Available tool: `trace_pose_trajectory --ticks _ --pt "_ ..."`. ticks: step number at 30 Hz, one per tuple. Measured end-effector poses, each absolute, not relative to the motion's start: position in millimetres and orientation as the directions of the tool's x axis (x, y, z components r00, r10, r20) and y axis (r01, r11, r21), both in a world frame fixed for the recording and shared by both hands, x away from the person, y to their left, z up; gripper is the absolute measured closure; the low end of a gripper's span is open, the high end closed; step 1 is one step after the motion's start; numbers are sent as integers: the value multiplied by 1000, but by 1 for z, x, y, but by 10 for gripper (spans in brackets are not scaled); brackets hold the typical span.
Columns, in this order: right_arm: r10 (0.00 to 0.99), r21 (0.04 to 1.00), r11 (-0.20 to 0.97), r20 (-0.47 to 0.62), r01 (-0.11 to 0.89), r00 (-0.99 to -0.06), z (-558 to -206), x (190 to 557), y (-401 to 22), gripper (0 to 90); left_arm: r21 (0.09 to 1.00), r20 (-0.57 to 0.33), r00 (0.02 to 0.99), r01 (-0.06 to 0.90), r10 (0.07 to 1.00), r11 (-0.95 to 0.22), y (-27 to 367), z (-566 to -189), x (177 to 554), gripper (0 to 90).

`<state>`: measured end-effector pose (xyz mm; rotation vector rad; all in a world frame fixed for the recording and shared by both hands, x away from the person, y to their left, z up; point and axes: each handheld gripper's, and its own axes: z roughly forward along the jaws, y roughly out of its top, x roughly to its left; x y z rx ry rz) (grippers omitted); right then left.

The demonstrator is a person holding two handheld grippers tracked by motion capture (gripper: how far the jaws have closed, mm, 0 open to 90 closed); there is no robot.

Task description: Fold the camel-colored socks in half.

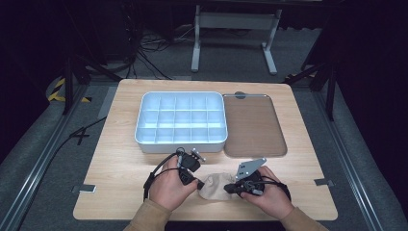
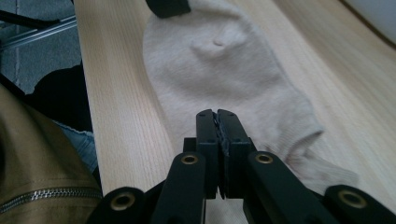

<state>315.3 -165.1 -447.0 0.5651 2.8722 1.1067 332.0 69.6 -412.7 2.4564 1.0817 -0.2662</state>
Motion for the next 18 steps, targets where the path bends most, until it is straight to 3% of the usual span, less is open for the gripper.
trace_pose_trajectory --ticks 18 --pt "344 627 706 104 330 -933 -464 314 -158 893 322 -344 675 738 653 -593 71 -408 330 847"
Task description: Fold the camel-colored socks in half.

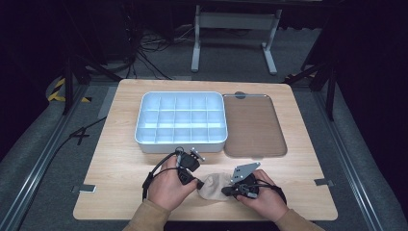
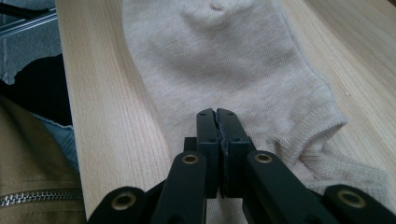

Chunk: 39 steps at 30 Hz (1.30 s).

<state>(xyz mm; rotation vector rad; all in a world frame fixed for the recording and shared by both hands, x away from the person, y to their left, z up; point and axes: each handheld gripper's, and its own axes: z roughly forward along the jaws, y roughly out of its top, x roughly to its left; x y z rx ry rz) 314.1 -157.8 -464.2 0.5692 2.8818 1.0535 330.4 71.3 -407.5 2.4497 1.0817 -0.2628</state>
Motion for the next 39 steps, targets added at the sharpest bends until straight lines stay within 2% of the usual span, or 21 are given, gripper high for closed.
trace_pose_trajectory --ticks 12,17,21,23,26,34,39 --pt "260 654 712 94 256 -961 -468 311 -151 895 382 -339 708 705 620 -597 65 -393 323 849" --pt "240 666 710 79 230 -968 -466 309 -153 870 374 -341 698 715 629 -591 66 -391 323 850" --pt "306 675 674 113 299 -945 -450 313 -173 889 320 -317 634 771 705 -550 74 -392 328 849" --pt "323 668 675 113 312 -940 -449 314 -177 891 313 -308 621 782 721 -539 77 -392 330 849" --pt "403 645 665 117 378 -908 -449 318 -196 893 306 -312 601 797 736 -521 83 -390 334 849" --pt "397 620 685 124 384 -909 -457 318 -192 889 305 -315 605 794 731 -526 84 -389 333 849" --pt "421 626 687 73 371 -904 -462 321 -192 890 303 -327 617 786 715 -539 82 -389 332 848"
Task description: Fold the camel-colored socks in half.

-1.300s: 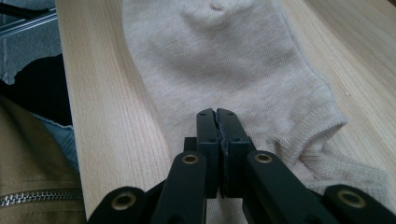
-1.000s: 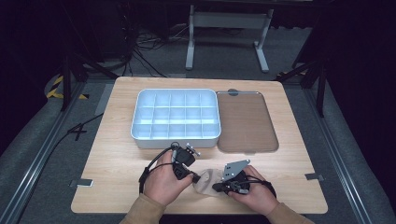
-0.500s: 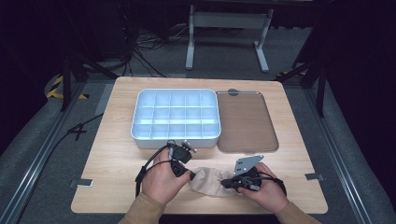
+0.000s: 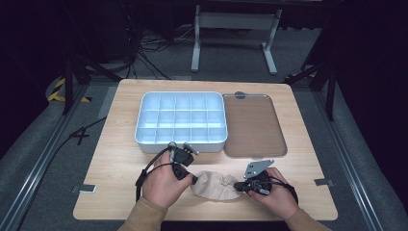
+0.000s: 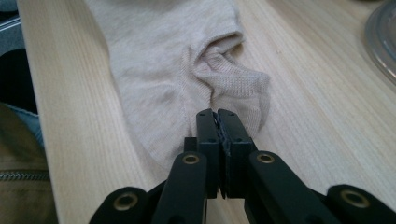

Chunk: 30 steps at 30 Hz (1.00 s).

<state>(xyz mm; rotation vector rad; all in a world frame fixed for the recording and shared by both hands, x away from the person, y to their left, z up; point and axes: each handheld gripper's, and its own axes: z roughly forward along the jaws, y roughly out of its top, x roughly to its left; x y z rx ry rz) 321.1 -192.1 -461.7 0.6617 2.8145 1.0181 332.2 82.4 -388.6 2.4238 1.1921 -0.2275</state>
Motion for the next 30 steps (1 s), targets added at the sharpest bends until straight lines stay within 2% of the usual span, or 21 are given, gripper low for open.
trace_pose_trajectory --ticks 19,30 --pt "357 642 722 -28 257 -934 -466 321 -183 899 372 -347 680 732 646 -571 60 -378 332 846" --pt "345 669 698 -1 256 -939 -469 322 -186 900 400 -348 726 687 593 -606 38 -380 339 846"
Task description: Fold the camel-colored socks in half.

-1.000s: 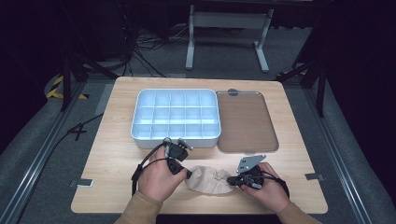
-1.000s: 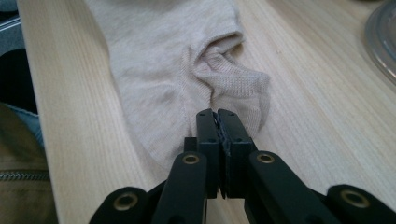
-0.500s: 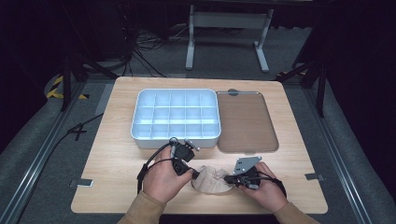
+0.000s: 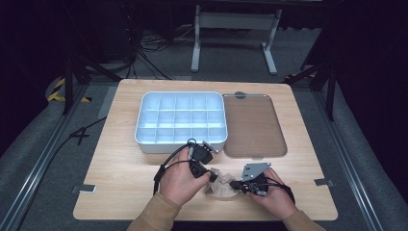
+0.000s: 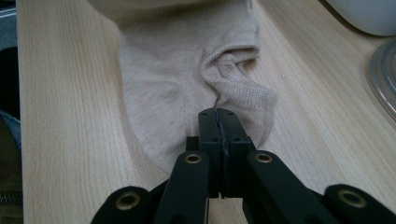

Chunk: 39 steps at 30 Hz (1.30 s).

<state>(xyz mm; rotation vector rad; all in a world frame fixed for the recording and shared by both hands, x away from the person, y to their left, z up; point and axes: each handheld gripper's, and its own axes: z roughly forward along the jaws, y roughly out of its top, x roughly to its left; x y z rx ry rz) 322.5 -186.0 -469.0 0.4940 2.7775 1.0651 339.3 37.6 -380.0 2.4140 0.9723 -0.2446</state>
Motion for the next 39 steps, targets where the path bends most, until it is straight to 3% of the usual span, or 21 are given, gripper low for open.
trace_pose_trajectory --ticks 19,30,39 --pt "374 725 641 -9 252 -927 -476 317 -193 900 399 -351 789 613 504 -682 -9 -398 349 847" --pt "382 737 632 -30 238 -924 -478 314 -193 899 397 -360 781 623 510 -674 -14 -416 353 844" --pt "395 738 632 -46 236 -917 -478 311 -192 898 446 -369 787 617 494 -649 -14 -417 353 842"
